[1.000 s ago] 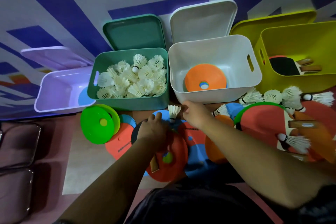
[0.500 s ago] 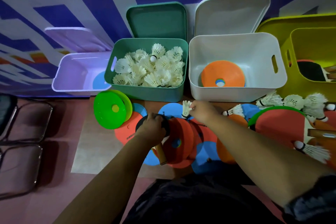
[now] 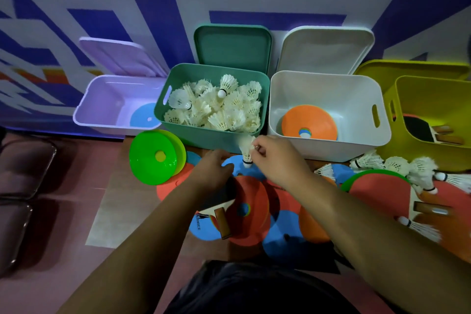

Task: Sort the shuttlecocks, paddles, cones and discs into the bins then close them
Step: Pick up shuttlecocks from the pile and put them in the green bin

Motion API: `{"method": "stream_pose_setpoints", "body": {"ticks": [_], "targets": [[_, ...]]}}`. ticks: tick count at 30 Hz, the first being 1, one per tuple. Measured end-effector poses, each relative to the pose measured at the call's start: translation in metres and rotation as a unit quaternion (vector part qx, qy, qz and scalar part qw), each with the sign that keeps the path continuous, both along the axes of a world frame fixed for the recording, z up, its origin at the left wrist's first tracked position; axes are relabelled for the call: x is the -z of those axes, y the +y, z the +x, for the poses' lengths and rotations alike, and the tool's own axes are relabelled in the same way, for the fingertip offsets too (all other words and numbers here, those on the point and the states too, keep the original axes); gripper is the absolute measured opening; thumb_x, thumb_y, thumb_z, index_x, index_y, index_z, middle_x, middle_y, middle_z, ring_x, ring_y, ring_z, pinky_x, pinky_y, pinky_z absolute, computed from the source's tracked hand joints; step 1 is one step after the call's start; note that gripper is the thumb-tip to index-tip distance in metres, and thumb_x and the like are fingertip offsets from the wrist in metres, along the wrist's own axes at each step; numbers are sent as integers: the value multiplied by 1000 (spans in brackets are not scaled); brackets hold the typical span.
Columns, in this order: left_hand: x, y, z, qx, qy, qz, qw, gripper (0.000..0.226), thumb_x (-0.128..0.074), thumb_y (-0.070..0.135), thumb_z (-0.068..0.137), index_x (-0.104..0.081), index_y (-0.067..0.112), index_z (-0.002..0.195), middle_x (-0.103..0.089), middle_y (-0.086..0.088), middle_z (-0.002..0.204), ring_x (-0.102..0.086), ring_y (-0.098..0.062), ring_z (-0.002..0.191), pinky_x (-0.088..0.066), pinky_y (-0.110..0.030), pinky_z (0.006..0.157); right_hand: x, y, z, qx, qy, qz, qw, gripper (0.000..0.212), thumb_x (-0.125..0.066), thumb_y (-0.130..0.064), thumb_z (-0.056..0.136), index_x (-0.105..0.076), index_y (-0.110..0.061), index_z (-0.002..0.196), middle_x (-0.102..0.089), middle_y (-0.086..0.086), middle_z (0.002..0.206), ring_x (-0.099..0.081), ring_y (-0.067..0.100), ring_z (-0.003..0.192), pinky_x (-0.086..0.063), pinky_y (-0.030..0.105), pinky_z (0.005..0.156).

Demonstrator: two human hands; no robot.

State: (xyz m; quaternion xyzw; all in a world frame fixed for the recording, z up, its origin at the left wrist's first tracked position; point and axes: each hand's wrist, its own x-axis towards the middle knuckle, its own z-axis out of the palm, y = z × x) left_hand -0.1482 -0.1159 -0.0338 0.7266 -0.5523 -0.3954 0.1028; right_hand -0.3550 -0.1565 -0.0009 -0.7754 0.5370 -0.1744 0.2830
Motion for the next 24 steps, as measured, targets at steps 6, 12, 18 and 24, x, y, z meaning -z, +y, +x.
{"method": "stream_pose_setpoints", "body": {"ticks": [6,12,18,24], "targets": [[-16,4,24,-47,46,-20,998,15,-62,21,95,-69,17,109,-73,-7,103,-69,-28,98,-56,-38,89,-42,-15,30,-19,-36,-54,998,9,-63,-33,95,-70,-27,95,-65,-8,87,-62,13,84,-54,40,78],[-14,11,61,-113,115,-21,987,7,-65,23,96,-67,21,103,-72,-9,92,-74,-30,85,-61,-43,82,-58,-40,78,-9,-61,-37,997,13,-63,-30,99,-75,-24,103,-69,-5,98,-61,12,87,-47,30,79],[-7,26,100,-135,132,5,982,14,-62,17,98,-71,12,107,-75,-10,97,-77,-27,81,-53,-29,65,-47,-59,126,7,-34,57,998,23,-61,-36,102,-71,-29,121,-67,-6,100,-61,13,87,-42,27,74],[20,39,121,-140,103,69,982,16,-59,22,96,-70,12,102,-74,-12,90,-73,-29,82,-57,-38,70,-26,-32,130,48,-51,75,995,12,-58,-32,104,-68,-26,104,-59,-7,72,-54,9,58,-43,25,56]]}}
